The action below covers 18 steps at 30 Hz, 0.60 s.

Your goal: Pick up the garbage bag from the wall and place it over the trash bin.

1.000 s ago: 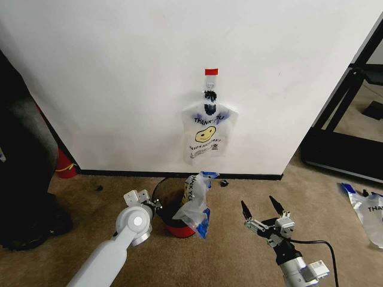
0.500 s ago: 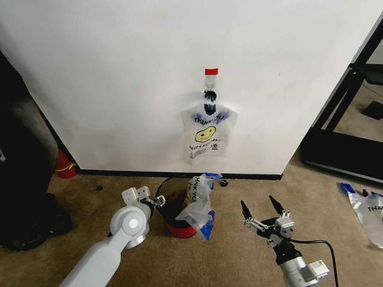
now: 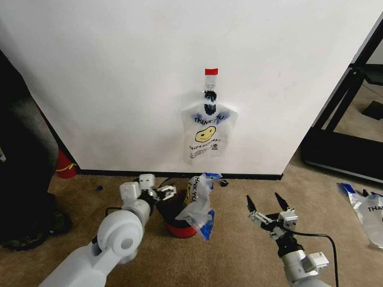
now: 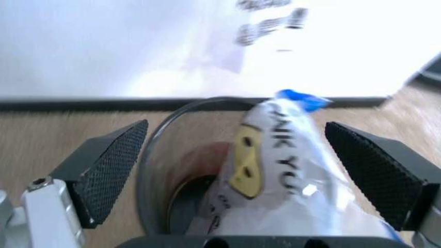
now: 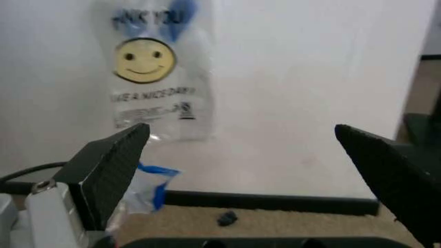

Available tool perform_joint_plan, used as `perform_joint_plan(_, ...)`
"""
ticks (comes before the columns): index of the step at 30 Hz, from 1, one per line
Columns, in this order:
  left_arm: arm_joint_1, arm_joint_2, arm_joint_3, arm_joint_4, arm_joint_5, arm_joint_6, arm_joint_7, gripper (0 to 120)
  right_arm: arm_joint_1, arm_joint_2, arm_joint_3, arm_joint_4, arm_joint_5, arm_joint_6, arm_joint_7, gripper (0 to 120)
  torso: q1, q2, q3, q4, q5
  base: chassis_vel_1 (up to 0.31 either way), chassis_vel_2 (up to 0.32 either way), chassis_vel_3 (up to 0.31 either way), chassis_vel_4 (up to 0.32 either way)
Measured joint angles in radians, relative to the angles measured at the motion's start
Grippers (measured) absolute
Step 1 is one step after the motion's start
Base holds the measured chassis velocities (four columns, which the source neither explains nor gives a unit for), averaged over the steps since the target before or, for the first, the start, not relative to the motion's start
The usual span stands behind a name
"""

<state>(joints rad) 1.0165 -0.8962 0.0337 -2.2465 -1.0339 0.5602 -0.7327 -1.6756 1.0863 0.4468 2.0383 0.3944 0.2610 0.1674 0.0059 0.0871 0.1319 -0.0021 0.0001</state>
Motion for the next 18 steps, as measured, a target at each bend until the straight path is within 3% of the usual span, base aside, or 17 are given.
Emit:
perform_joint_plan(4,-0.129,0.031,0.156,0.002,0.028,0.044,0.003,100,0.003,0.005,0.01,-0.01,-0.005,-0.016,0.027,100,0.0,0.0,0.0,-0.0002,0.0001,0.0,0.0,0.0,0.0)
perform_joint_plan(5,-0.129,0.031,0.156,0.002,0.028,0.044,0.003,100,0.003,0.005,0.01,-0.01,-0.005,-0.016,0.027,100,0.0,0.0,0.0,-0.0002,0.0001,0.0,0.0,0.0,0.0)
perform_joint_plan(8,-0.257,0.029,0.312,0.032,0.021,0.088,-0.02,100,0.002,0.011,0.016,-0.018,-0.013,-0.02,0.033,100,0.0,0.0,0.0,-0.0002,-0.0001,0.0,0.0,0.0,0.0)
perform_joint_plan(12,-0.419,-0.019,0.49,0.071,-0.023,0.15,-0.077,100,0.002,0.022,0.022,-0.035,-0.026,-0.02,0.035,100,0.0,0.0,0.0,-0.0003,0.0003,0.0,0.0,0.0,0.0)
perform_joint_plan(13,-0.419,-0.019,0.49,0.071,-0.023,0.15,-0.077,100,0.002,0.022,0.022,-0.035,-0.026,-0.02,0.035,100,0.0,0.0,0.0,-0.0003,0.0003,0.0,0.0,0.0,0.0)
perform_joint_plan(18,-0.567,-0.115,0.664,0.136,-0.094,0.18,-0.153,100,0.002,0.032,0.031,-0.049,-0.032,-0.017,0.035,100,0.0,0.0,0.0,-0.0005,0.0001,0.0,0.0,0.0,0.0)
